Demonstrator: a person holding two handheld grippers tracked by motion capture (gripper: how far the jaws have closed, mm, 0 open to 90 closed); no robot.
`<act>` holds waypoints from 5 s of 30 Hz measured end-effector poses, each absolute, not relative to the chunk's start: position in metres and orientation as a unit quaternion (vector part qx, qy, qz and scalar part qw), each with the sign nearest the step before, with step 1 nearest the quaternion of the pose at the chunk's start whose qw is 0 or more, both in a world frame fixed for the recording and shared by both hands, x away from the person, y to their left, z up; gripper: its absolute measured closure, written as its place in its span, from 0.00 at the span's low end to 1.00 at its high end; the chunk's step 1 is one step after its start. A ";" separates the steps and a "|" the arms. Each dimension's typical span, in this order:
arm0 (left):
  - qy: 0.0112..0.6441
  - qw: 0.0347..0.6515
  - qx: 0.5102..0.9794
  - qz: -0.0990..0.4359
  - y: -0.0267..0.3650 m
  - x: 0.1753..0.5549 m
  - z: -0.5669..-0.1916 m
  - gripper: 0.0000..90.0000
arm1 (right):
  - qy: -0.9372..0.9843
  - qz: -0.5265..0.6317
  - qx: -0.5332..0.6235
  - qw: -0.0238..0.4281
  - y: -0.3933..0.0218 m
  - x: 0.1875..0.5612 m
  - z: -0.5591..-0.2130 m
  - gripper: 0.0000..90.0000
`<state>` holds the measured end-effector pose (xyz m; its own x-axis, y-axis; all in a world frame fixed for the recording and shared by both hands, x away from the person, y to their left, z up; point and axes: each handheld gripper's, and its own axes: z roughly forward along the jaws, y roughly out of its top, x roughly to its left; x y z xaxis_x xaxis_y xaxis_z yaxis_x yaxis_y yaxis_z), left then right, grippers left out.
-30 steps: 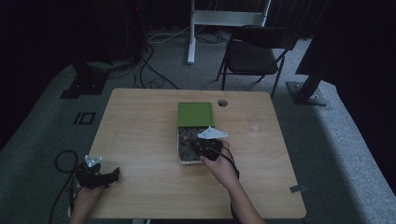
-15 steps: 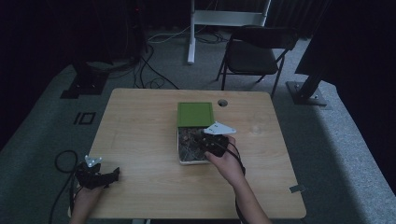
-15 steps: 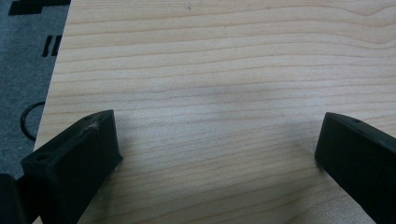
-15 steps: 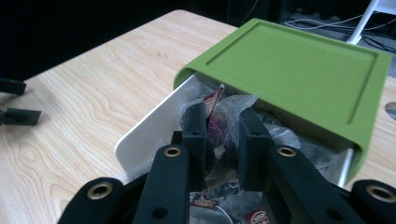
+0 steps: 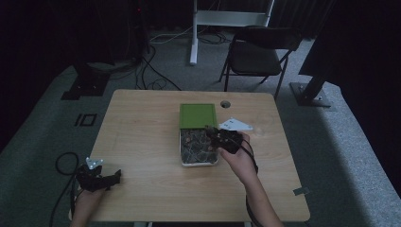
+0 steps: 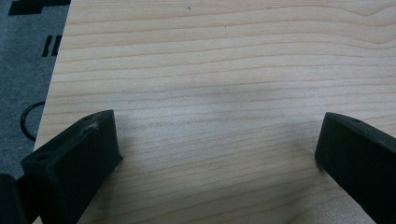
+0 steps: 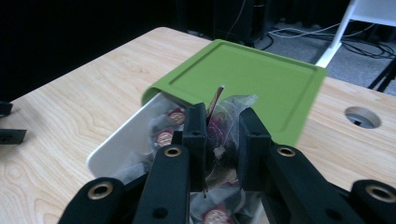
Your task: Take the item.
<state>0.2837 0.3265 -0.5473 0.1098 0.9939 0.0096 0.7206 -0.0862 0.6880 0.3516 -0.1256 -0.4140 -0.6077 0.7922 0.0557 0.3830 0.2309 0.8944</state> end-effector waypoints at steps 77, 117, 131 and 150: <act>0.618 0.273 0.693 0.250 0.327 0.284 -0.547 0.00 | 0.654 0.428 0.533 0.325 -0.302 0.416 -0.408 0.86; 0.619 0.273 0.693 0.250 0.326 0.284 -0.547 0.00 | 0.662 0.389 0.569 0.295 -0.303 0.445 -0.449 0.86; 0.619 0.273 0.693 0.250 0.326 0.284 -0.547 0.00 | 0.663 0.381 0.576 0.287 -0.302 0.448 -0.459 0.85; 0.618 0.273 0.693 0.250 0.326 0.284 -0.547 0.00 | 0.669 0.389 0.567 0.281 -0.300 0.441 -0.449 0.64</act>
